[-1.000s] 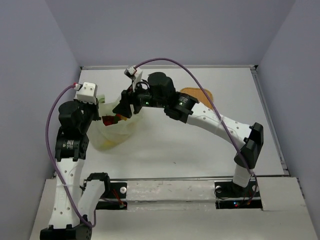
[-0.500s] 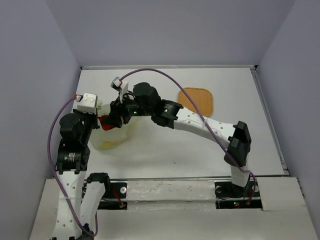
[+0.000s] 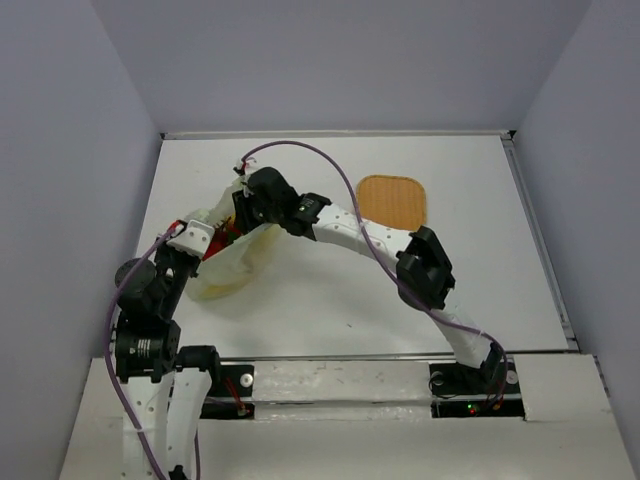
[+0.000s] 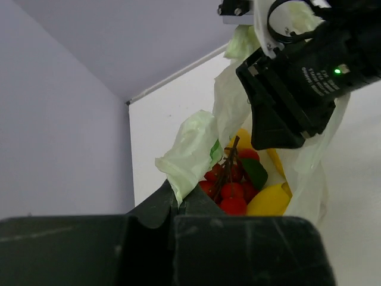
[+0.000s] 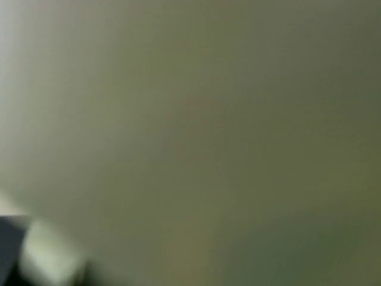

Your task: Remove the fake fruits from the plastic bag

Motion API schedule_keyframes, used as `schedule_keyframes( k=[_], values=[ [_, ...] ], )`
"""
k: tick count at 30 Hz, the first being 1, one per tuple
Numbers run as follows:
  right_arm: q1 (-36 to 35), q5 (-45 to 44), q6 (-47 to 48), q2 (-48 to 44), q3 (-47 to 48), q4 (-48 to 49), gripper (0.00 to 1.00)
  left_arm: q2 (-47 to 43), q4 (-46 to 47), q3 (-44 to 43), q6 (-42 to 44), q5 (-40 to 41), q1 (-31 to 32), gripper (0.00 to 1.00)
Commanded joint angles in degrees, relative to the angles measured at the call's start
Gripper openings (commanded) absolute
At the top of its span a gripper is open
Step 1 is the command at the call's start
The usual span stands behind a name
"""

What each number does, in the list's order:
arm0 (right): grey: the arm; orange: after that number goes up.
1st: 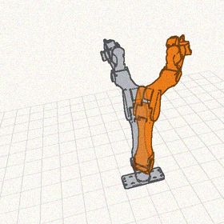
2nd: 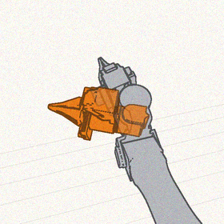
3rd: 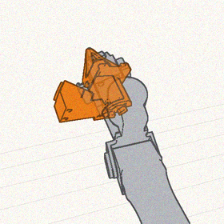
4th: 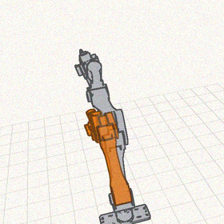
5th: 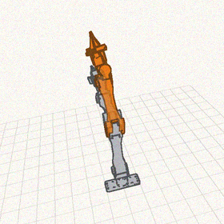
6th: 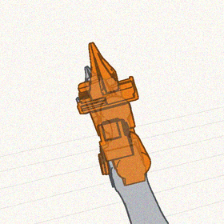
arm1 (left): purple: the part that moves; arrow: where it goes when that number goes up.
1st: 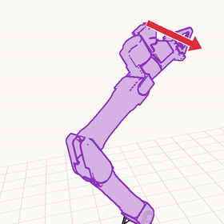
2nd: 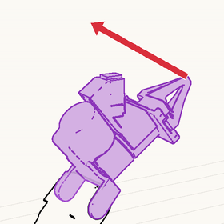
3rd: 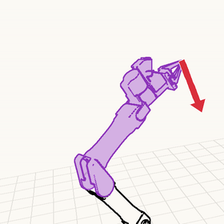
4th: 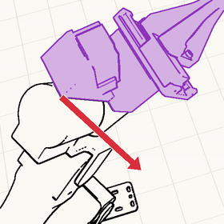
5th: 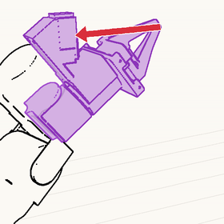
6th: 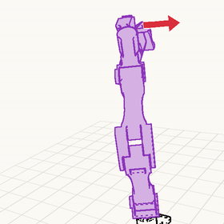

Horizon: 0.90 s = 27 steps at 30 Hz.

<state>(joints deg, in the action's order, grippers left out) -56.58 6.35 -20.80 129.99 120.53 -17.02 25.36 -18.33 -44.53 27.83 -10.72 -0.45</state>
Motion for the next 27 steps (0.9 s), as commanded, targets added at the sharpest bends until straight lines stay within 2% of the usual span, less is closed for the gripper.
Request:
schedule_keyframes(
  k=[1,3,4,7,11,14,16,17,18,20,23,25,27],
  values=[
    [1.7,-17.0,-1.5,1.3,0.8,-6.3,0.37,-5.8,-0.6,1.6,13.8,-10.8,0.1,0.0],
    [3.9,-22.4,-4.7,-1.0,-3.2,-7.2,0.37,-8.7,-3.3,2.3,17.1,-14.8,0.1,0.0],
    [3.9,-22.4,-5.2,-1.0,-3.2,-7.2,0.37,-9.5,-4.0,2.4,17.1,-15.4,0.1,0.0],
    [4.5,-32.0,-4.4,-5.4,-10.1,-8.7,0.37,-11.7,-6.2,3.0,18.6,-18.1,0.1,0.0],
    [4.5,-31.5,-5.1,-10.8,-18.6,-9.9,0.37,-11.9,-4.6,3.8,17.1,-16.3,0.1,0.0],
    [2.7,-31.1,-5.7,-12.9,-25.6,-10.0,0.37,-10.3,0.2,4.8,13.9,-15.0,0.1,0.0],
    [1.3,-32.5,-6.7,-14.4,-28.9,-10.5,0.37,-8.0,6.9,5.5,10.2,-14.9,0.1,0.0],
    [0.6,-32.5,-9.1,-15.8,-31.0,-11.3,0.37,-5.5,11.5,5.8,6.7,-14.9,0.1,0.0],
    [0.6,-32.5,-10.7,-16.8,-32.2,-11.7,0.37,-4.0,13.5,5.5,6.6,-15.0,0.1,0.0],
    [0.1,-32.9,-13.0,-19.2,-35.1,-12.3,0.37,-0.3,17.4,4.6,-0.7,-15.4,0.1,0.0],
    [0.1,-34.6,-16.5,-25.2,-40.6,-12.3,0.38,8.4,26.4,1.8,-8.5,-19.7,0.1,0.0],
    [0.1,-35.5,-15.0,-26.9,-40.6,-12.2,0.38,16.7,35.4,-0.1,-12.3,-21.7,0.1,0.0],
    [0.1,-37.1,-9.2,-25.6,-34.7,-12.2,0.41,26.2,40.7,-6.6,-17.3,-23.3,2.0,0.0]
  ],
)
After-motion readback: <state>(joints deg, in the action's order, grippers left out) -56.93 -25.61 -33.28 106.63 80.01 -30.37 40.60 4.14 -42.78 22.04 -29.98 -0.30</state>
